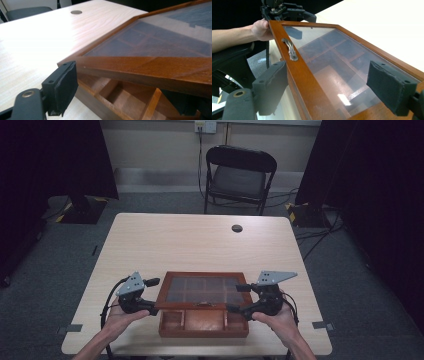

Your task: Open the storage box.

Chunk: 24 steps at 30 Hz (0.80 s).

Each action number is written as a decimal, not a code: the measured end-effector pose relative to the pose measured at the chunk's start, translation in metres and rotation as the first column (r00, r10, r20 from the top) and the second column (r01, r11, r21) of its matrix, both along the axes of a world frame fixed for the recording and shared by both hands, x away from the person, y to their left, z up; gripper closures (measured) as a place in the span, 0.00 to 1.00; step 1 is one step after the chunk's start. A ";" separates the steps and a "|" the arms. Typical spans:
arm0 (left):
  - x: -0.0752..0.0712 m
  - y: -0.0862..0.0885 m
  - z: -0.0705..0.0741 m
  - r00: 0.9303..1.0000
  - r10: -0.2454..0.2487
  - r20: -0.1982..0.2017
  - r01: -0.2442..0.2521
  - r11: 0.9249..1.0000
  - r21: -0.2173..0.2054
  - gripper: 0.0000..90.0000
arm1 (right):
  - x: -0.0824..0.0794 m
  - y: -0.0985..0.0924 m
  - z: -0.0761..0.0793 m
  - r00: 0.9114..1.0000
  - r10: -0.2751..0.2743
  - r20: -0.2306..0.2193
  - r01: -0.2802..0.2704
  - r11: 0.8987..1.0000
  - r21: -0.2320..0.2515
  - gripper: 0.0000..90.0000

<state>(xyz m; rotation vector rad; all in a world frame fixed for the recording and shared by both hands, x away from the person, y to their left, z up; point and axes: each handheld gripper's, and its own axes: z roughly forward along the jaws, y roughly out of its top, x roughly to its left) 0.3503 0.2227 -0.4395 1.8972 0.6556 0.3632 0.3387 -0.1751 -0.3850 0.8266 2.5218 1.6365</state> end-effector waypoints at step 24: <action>0.018 -0.009 0.023 1.000 -0.011 0.017 0.012 0.999 -0.043 0.32 | 0.020 -0.001 0.003 0.993 -0.080 0.083 0.085 0.994 -0.064 0.21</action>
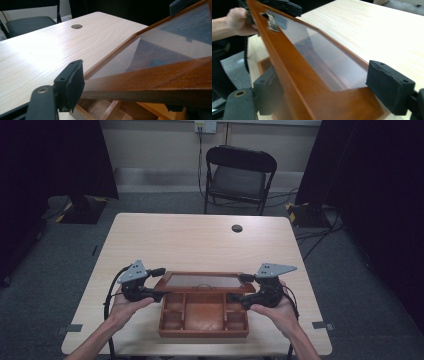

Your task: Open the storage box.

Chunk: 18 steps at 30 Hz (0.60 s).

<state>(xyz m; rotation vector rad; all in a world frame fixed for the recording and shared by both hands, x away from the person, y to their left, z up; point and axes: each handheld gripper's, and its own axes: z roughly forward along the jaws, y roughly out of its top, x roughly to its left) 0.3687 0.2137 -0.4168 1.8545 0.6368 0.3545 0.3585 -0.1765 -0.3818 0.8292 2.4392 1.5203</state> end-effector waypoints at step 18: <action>0.017 -0.004 0.004 1.000 -0.001 -0.008 0.000 1.000 -0.025 0.48 | 0.031 -0.010 -0.003 1.000 -0.030 -0.007 0.031 0.997 0.069 0.45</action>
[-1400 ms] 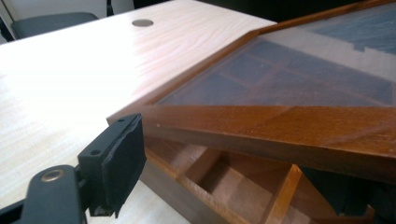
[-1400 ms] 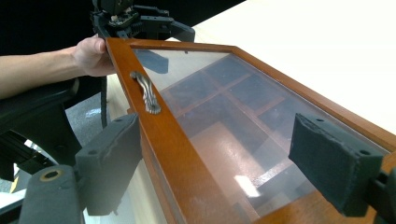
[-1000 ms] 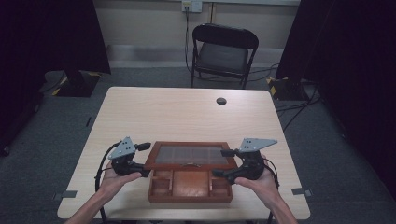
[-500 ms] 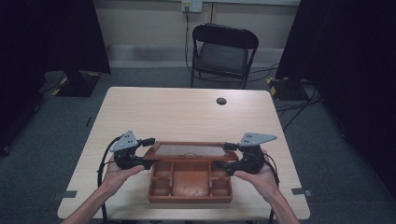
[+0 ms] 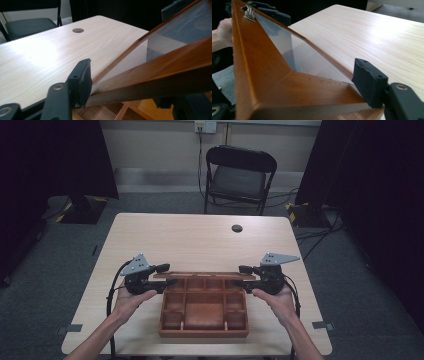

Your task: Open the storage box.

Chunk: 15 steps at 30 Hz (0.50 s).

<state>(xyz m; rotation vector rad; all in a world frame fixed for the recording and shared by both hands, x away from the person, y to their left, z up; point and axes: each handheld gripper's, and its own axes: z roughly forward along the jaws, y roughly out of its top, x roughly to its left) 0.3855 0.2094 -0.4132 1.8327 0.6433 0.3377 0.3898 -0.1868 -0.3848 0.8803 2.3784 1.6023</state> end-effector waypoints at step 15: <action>0.016 0.002 0.005 0.999 -0.013 -0.033 0.012 1.000 -0.022 0.52 | 0.017 0.003 0.002 1.000 -0.015 -0.015 0.016 0.999 0.043 0.44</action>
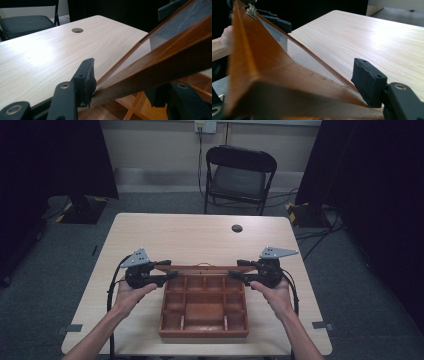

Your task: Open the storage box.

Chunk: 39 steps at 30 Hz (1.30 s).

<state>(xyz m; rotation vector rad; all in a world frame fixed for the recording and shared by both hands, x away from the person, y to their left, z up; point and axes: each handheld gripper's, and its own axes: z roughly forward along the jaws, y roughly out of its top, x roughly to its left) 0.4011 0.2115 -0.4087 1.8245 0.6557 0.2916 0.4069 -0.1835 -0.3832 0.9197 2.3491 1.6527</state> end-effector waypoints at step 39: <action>0.038 0.002 -0.010 0.997 0.060 -0.052 -0.059 0.998 0.021 0.59 | 0.047 0.006 -0.027 0.994 -0.099 -0.048 0.099 0.995 -0.007 0.44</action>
